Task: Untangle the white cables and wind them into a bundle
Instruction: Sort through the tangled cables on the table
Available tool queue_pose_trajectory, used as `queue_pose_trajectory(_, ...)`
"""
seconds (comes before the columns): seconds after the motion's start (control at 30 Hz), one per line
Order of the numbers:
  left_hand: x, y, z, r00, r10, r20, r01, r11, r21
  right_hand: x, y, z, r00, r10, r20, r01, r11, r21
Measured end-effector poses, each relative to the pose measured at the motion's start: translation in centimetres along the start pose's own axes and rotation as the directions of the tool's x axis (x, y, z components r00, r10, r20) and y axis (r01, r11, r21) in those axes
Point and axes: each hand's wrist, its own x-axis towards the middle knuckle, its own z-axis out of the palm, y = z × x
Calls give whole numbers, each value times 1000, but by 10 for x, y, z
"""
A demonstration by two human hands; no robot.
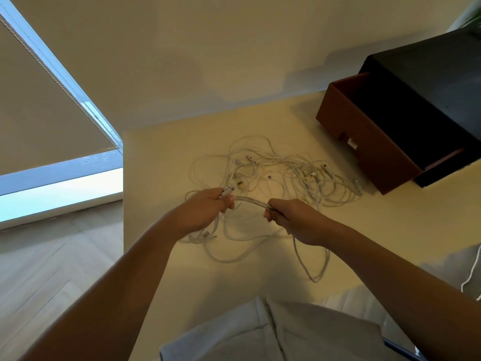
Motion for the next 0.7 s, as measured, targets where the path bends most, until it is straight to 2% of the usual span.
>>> queue_pose_trajectory(0.1,5,-3,-10,991,-59,-119,46,993,-111,-7,17,-3,999,36,37,-28,981,-193)
queue_pose_trajectory(0.2,12,-6,-24,941,-163,-298,90,966,-244,-15,40,-6,995,97,10,-86,922,-379)
queue_pose_trajectory(0.27,14,-8,-34,894,-184,-409,40,942,-335,-21,53,-11,988,154,10,-136,898,-419)
queue_pose_trajectory(0.33,13,-10,-42,870,-160,-467,-10,940,-342,-26,61,-18,981,195,2,-176,892,-416)
queue_pose_trajectory(0.5,13,-8,-45,906,-112,-408,-6,961,-277,-30,53,-37,984,151,-97,-176,918,-356)
queue_pose_trajectory(0.57,12,-7,-44,915,-96,-393,4,973,-229,-34,45,-43,974,191,-118,-218,929,-298)
queue_pose_trajectory(0.63,12,-6,-43,923,-80,-377,2,979,-203,-36,40,-48,962,251,-102,-269,932,-242)
queue_pose_trajectory(0.7,11,-6,-41,930,-72,-359,3,982,-189,-36,39,-51,957,287,-38,-286,917,-280)
